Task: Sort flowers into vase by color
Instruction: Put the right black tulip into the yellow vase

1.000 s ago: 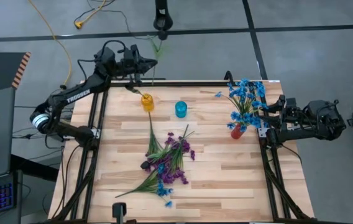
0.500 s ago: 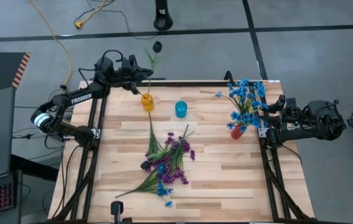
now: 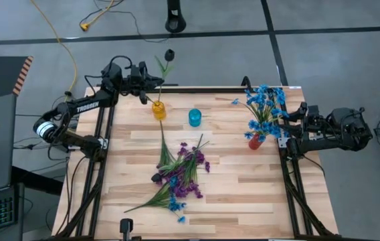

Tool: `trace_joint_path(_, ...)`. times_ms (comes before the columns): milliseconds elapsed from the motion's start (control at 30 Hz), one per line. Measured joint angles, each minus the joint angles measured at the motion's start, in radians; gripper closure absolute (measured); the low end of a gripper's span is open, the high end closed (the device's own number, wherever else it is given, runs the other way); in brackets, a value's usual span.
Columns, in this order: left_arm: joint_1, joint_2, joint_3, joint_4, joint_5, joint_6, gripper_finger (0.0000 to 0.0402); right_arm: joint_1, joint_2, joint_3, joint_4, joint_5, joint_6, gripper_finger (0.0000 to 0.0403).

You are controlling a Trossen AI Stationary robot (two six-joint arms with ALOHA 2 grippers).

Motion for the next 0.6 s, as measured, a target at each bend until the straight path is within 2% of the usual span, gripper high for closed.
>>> trace_joint_path(267,0.000,0.000,0.000,-0.014,0.021,0.007,0.0402,0.000,0.000,0.000,0.000,0.000,0.000,0.0169)
trace_joint_path(600,0.000,0.000,0.001,-0.154,0.020,0.149,0.0402,0.000,0.000,0.000,0.000,0.000,0.000,0.0169)
